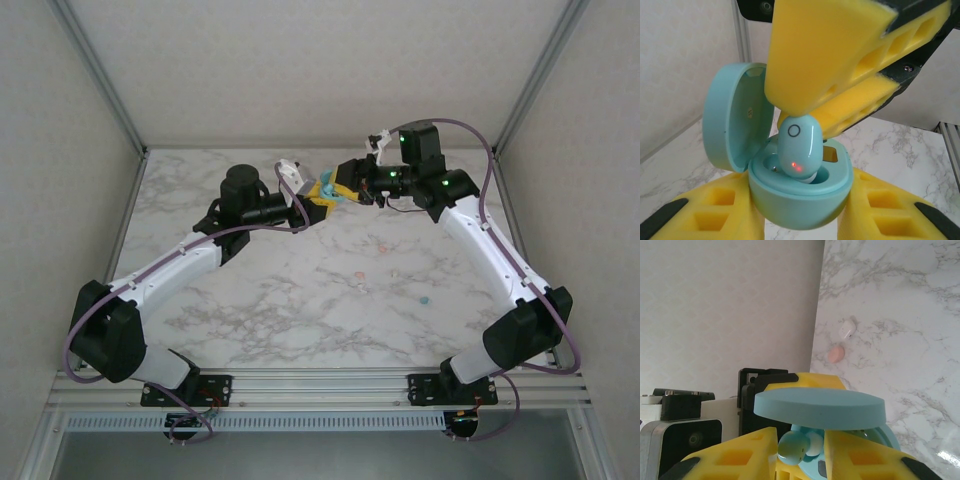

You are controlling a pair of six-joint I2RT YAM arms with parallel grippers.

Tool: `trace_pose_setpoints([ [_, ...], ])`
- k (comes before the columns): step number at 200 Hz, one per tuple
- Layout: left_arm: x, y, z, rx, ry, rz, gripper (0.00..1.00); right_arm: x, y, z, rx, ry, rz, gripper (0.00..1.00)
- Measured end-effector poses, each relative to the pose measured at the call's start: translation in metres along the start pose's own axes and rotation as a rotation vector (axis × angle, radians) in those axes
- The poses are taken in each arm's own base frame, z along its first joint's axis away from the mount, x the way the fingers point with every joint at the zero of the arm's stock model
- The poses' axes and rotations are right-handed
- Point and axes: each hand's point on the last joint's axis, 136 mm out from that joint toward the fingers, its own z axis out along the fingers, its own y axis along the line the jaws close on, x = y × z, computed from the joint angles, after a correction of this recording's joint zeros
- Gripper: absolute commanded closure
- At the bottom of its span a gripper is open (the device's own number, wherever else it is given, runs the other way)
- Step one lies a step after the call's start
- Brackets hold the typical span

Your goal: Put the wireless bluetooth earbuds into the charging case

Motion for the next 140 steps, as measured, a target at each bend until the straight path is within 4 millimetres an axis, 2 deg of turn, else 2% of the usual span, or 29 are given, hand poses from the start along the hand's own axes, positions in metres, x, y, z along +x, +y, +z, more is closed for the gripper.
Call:
trace_pose_setpoints([
  [24,0.0,-0.0001,0.0,0.0,0.0,0.0,0.8,-0.0002,0.0001,0.0,0.0,-0.001,0.0,0.68],
  [43,0.0001,0.0005,0.0,-0.003,0.0,0.0,0.8,-0.0003,0.0002,0.0,-0.001,-0.001,-0.001,0.65],
  [140,-0.0088,0.0009,0.0001,-0.006,-0.017,0.015,0.8,-0.0013,0.0067,-0.0074,0.035,-0.049,-0.065,0.64],
])
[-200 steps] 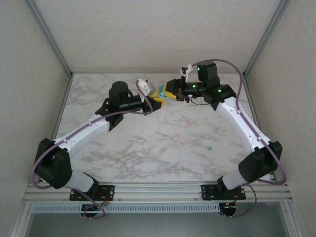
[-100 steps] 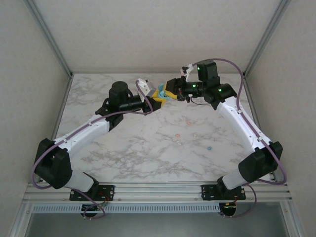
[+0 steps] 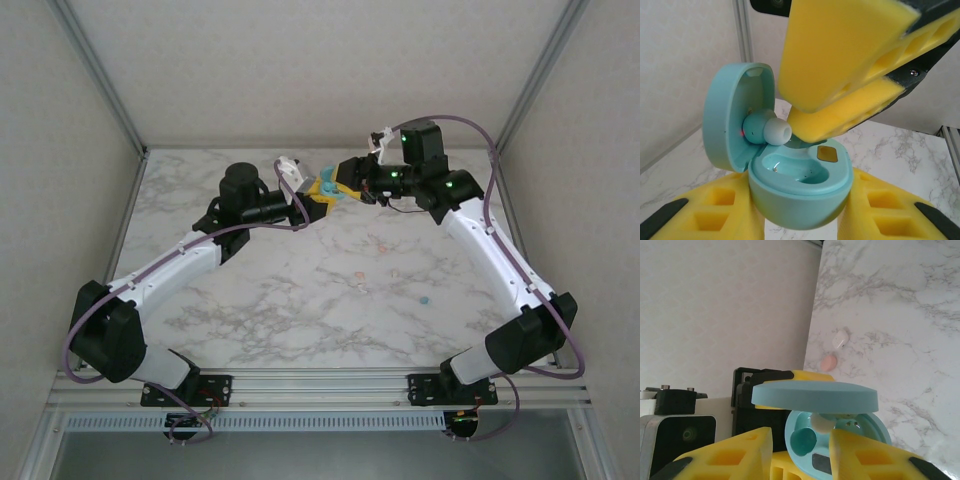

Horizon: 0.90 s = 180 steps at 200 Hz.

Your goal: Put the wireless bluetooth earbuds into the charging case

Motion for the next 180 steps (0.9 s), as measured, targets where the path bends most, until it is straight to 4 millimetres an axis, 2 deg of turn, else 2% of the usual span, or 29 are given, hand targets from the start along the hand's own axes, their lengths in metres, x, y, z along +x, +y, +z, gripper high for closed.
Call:
trace_pose_setpoints([
  [53,-0.002,0.0,0.0,-0.001,-0.008,0.007,0.8,-0.006,-0.007,-0.004,0.108,-0.047,-0.018,0.67],
  [89,-0.006,0.001,0.0,-0.002,-0.022,-0.001,0.8,-0.005,-0.005,-0.005,0.164,-0.061,-0.059,0.67],
  [134,-0.007,0.002,0.003,-0.002,-0.036,-0.015,0.8,-0.015,-0.01,-0.006,0.247,-0.104,-0.096,0.68],
  [180,-0.008,0.003,0.003,-0.005,-0.043,-0.017,0.8,-0.019,-0.008,-0.001,0.31,-0.118,-0.145,0.67],
])
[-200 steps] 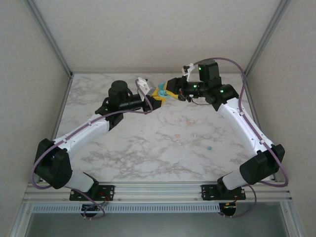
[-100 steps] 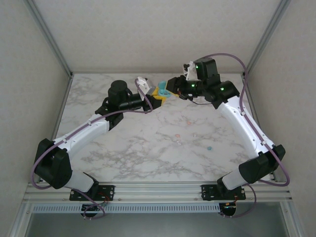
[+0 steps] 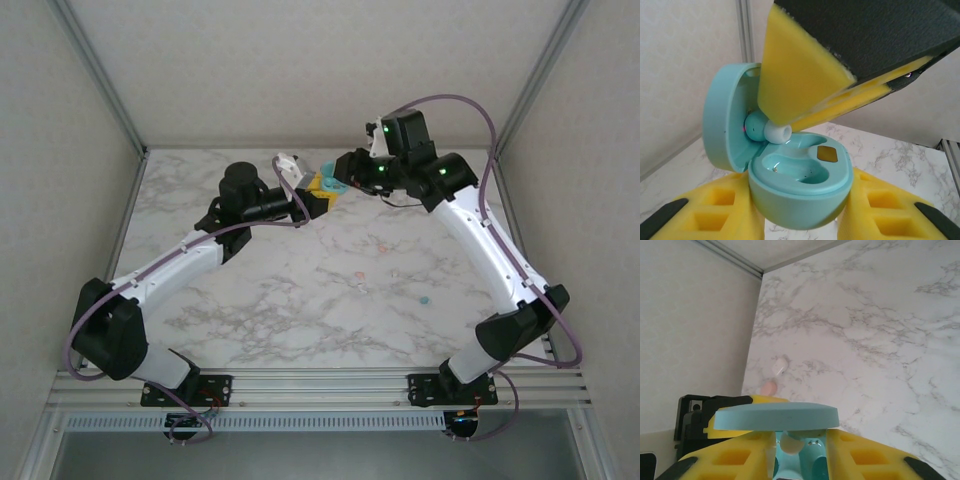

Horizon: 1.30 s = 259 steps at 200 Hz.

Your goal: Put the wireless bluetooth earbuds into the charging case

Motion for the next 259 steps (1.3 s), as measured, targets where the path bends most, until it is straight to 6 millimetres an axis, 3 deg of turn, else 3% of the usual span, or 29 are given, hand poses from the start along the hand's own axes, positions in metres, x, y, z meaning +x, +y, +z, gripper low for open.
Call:
trace_pose_setpoints([
  [62,0.004,0.002,0.002,-0.006,0.006,-0.005,0.8,-0.002,-0.001,0.007,0.085,-0.01,-0.055,0.65],
  [163,0.009,0.006,0.005,-0.02,0.016,-0.032,0.81,0.002,0.006,0.018,0.104,0.013,-0.179,0.73],
  [259,0.012,0.007,0.009,-0.016,0.017,-0.043,0.81,0.003,0.001,0.019,0.148,0.017,-0.19,0.63],
])
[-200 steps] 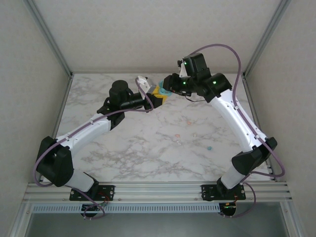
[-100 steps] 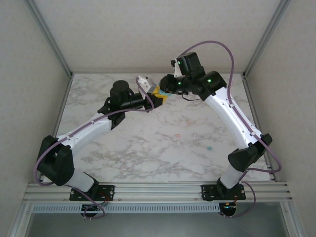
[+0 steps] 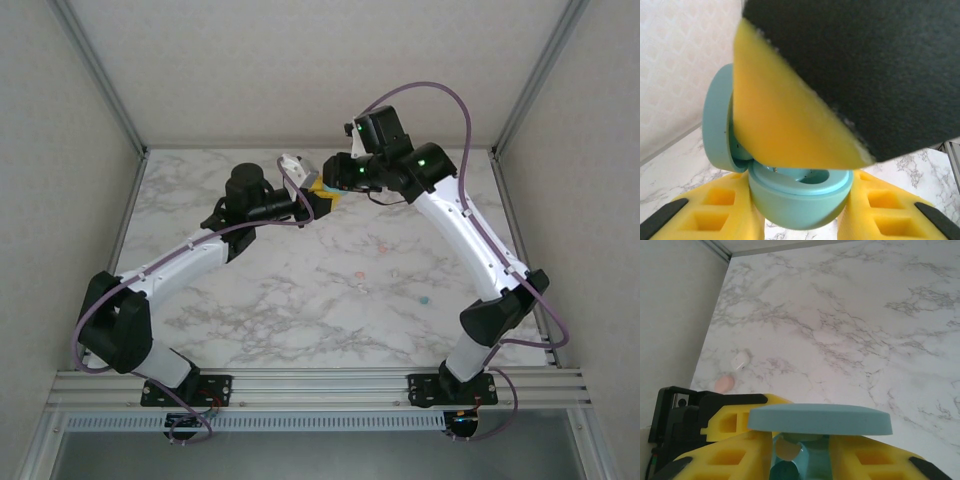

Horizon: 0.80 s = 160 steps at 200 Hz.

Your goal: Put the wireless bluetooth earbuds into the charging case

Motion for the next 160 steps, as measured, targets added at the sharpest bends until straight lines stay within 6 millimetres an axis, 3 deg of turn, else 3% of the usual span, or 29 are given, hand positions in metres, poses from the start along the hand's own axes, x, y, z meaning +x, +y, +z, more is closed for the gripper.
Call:
trace_pose_setpoints([
  [48,0.0006,0.0003,0.0003,0.0,0.001,-0.009,0.81,-0.0009,-0.0034,0.0024,0.022,0.0,0.001,0.61],
  [160,0.0042,0.0044,0.0025,-0.011,0.008,-0.029,0.81,-0.0031,-0.0039,0.0101,0.027,0.002,-0.001,0.69],
])
